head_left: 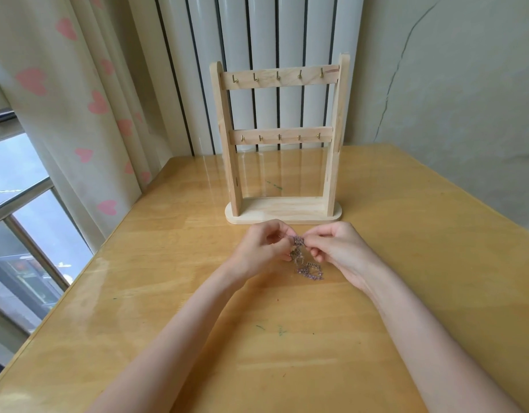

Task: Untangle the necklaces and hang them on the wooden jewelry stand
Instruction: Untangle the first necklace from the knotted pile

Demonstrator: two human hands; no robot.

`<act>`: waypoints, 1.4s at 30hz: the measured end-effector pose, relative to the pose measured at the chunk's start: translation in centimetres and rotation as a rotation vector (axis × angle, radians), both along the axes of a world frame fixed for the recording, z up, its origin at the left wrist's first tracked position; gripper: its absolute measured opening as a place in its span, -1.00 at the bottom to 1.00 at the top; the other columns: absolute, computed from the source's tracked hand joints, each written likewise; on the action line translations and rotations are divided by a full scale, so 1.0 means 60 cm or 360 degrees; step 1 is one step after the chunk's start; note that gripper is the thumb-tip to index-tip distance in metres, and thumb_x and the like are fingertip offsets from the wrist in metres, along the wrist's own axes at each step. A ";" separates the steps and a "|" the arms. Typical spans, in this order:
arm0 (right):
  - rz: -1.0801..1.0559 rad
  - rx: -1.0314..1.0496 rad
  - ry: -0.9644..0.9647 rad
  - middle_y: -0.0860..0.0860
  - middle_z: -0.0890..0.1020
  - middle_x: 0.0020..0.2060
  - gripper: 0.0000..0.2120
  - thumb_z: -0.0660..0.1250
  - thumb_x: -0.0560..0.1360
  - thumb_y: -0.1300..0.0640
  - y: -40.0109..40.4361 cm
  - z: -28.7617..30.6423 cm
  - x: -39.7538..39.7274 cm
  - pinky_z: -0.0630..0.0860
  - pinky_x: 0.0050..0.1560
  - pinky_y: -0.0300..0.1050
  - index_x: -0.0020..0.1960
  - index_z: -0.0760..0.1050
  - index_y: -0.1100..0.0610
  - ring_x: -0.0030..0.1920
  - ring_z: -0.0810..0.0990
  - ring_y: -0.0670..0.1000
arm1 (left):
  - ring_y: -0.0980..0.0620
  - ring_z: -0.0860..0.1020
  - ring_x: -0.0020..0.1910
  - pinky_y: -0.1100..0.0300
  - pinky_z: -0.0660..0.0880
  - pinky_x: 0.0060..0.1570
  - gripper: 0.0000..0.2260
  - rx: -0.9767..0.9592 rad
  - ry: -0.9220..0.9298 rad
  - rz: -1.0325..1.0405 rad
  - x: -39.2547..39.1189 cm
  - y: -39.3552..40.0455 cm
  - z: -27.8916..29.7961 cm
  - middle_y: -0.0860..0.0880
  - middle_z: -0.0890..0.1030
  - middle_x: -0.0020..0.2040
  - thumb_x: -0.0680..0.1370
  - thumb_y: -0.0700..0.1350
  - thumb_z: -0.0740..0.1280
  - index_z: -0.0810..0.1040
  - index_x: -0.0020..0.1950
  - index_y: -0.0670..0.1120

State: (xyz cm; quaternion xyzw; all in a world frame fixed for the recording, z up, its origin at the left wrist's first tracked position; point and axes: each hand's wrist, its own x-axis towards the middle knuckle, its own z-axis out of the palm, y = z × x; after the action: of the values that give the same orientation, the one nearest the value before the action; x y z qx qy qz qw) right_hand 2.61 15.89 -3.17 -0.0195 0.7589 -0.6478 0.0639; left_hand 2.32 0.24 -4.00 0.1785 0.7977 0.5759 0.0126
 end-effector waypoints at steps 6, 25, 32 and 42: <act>0.0033 -0.0270 -0.0239 0.05 0.47 -0.45 -0.86 0.26 0.45 0.37 0.002 -0.002 -0.004 0.31 -0.41 -0.25 -0.27 0.50 0.27 -0.43 0.38 -0.06 | 0.05 0.56 -0.23 0.31 0.50 -0.20 -0.81 -0.0370 0.0368 0.0042 0.000 -0.001 0.000 0.06 0.55 -0.20 0.43 -0.26 0.31 0.48 -0.08 0.02; 0.0028 0.0114 -0.0094 0.02 0.43 -0.49 -0.79 0.30 0.41 0.30 0.010 -0.002 -0.005 0.24 -0.46 -0.26 -0.39 0.46 0.22 -0.46 0.34 -0.07 | 0.12 0.53 -0.35 0.27 0.50 -0.24 -0.84 -0.0409 0.0431 -0.0059 -0.002 -0.007 0.010 0.10 0.58 -0.36 0.39 -0.21 0.48 0.52 -0.32 -0.09; 0.0194 -0.0182 -0.0177 0.02 0.43 -0.47 -0.80 0.27 0.46 0.35 0.006 0.007 -0.004 0.24 -0.43 -0.24 -0.34 0.46 0.24 -0.45 0.35 -0.09 | 0.16 0.51 -0.30 0.30 0.50 -0.17 -0.86 0.0482 -0.0340 0.0033 0.007 -0.006 0.014 0.06 0.54 -0.29 0.49 -0.22 0.36 0.51 -0.26 -0.08; 0.0010 -0.0294 -0.0161 0.04 0.41 -0.44 -0.80 0.23 0.44 0.36 0.008 -0.004 -0.009 0.25 -0.38 -0.20 -0.34 0.43 0.21 -0.42 0.35 -0.05 | 0.17 0.28 -0.50 0.38 0.23 -0.55 -0.84 0.0793 -0.0653 0.0047 0.006 -0.002 0.019 0.03 0.44 -0.37 0.53 -0.30 0.25 0.43 -0.22 -0.11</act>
State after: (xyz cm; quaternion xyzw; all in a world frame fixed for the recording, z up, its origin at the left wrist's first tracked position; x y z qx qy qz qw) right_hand 2.06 16.36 -3.42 0.0050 0.6916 -0.7150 0.1021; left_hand 2.67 0.13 -2.87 0.0448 0.6155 0.7775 0.1208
